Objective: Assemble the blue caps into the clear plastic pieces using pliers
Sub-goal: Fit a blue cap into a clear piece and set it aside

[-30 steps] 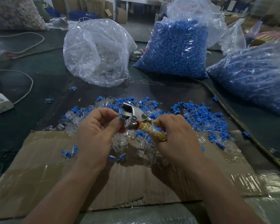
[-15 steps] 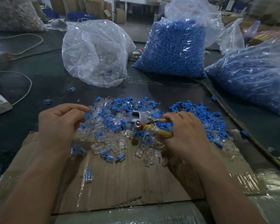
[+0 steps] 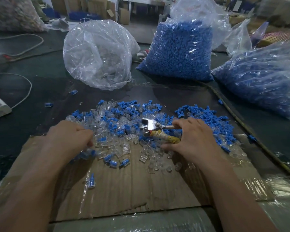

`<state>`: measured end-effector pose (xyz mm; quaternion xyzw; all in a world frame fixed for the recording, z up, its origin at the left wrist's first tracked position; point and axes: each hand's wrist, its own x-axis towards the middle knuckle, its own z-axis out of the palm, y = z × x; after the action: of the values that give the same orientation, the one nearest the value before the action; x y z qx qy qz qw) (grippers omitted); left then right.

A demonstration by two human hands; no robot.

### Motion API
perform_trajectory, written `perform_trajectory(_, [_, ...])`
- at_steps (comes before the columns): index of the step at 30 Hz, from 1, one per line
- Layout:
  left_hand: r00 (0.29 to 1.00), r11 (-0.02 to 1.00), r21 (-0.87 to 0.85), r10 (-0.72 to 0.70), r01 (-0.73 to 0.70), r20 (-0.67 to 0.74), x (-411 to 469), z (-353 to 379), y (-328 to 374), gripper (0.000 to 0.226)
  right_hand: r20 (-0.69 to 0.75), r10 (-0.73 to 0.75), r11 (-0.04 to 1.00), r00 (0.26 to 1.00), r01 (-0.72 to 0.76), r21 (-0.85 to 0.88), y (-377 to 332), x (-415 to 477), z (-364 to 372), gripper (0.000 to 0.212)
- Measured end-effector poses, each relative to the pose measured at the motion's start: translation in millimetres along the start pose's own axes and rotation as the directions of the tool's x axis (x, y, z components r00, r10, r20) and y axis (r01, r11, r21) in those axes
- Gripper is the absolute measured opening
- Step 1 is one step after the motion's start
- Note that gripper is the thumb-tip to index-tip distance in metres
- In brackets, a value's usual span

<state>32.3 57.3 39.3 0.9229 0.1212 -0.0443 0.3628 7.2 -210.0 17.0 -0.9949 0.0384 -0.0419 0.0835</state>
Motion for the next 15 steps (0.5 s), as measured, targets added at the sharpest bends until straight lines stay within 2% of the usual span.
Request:
perform_trajectory(9, [0.998,0.997,0.056,0.055,-0.055,-0.007,1.7,5.1,3.1,0.033,0.079,0.032,0.998,0.996,-0.036,0.048,2.0,1.2,0.9,0.084])
perform_trajectory(15, [0.99,0.993,0.018,0.118,-0.117,-0.071,-1.5,12.0,3.7,0.023,0.147,0.035,0.993,0.989,-0.052,0.109,3.1,1.8,-1.9,0.097])
